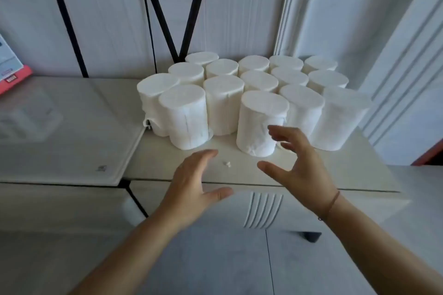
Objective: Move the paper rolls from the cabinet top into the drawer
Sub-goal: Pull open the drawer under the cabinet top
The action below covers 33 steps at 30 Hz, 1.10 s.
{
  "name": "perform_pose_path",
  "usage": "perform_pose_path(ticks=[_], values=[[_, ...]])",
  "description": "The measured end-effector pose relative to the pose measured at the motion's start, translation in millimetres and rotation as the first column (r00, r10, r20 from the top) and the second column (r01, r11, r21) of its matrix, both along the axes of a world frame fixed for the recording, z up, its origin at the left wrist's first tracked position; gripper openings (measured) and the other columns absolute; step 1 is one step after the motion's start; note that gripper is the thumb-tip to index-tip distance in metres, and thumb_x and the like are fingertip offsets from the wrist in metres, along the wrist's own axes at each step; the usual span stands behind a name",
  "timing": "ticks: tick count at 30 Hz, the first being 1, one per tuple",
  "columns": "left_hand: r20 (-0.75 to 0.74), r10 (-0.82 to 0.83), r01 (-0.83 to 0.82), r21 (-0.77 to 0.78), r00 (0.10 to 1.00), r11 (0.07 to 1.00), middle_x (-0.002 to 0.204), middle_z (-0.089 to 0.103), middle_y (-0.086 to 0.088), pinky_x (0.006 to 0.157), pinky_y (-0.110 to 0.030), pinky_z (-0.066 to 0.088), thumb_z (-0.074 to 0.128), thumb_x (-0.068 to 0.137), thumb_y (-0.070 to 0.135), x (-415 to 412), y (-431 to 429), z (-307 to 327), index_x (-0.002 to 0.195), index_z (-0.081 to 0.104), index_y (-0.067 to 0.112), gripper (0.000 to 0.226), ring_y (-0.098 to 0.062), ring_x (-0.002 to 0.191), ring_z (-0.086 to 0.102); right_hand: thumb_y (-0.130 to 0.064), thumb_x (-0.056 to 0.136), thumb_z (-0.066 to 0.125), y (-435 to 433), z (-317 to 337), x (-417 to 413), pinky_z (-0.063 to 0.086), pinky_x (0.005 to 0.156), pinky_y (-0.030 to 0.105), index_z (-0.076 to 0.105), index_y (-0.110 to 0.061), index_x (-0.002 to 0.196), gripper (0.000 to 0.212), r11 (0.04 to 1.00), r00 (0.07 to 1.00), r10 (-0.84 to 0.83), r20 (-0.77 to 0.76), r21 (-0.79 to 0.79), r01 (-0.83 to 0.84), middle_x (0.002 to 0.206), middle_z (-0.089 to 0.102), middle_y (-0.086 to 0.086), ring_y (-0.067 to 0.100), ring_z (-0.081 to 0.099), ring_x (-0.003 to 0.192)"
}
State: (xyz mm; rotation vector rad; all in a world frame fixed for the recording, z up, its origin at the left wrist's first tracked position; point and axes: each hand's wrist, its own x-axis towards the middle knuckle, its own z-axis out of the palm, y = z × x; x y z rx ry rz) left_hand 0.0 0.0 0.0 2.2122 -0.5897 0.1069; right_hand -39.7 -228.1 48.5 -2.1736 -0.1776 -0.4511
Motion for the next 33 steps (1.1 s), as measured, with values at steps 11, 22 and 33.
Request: perform_pose_path(ticks=[11,22,33], values=[[0.268,-0.019,-0.059,0.28,0.963,0.958,0.14,0.045,-0.007,0.11,-0.049,0.025,0.041,0.09,0.051,-24.7,-3.1,-56.4,0.131,0.05,0.01,0.059,-0.024,0.134,0.036,-0.041,0.07,0.077,-5.2,-90.9,-33.9,0.039,0.103,0.041,0.06,-0.019,0.124,0.061,0.937,0.984,-0.154,-0.09,-0.33,0.117,0.121,0.05,0.001,0.023,0.042,0.115],[0.32,0.055,-0.154,0.296,0.946,0.943,0.148,0.038,-0.001,0.116,-0.038,0.006,0.028,0.093,0.054,-32.9,-9.6,-67.5,0.134,0.046,0.018,0.057,-0.02,0.141,0.023,-0.048,0.07,0.074,3.4,-104.1,-35.1,0.031,0.099,0.035,0.061,-0.027,0.119,0.055,0.882,0.972,-0.234,-0.015,-0.423,0.206,0.113,0.045,0.002,0.024,0.039,0.11],[0.298,0.117,-0.19,0.23,0.947,0.955,0.134,0.044,-0.006,0.108,-0.043,0.027,0.034,0.09,0.056,-34.9,-14.2,-65.2,0.122,0.055,0.017,0.055,-0.028,0.126,0.038,-0.064,0.066,0.066,11.2,-93.4,-22.9,0.017,0.09,0.025,0.056,-0.024,0.107,0.059,0.878,0.97,-0.238,-0.055,-0.44,0.19,0.1,0.036,-0.012,0.017,0.037,0.107]])
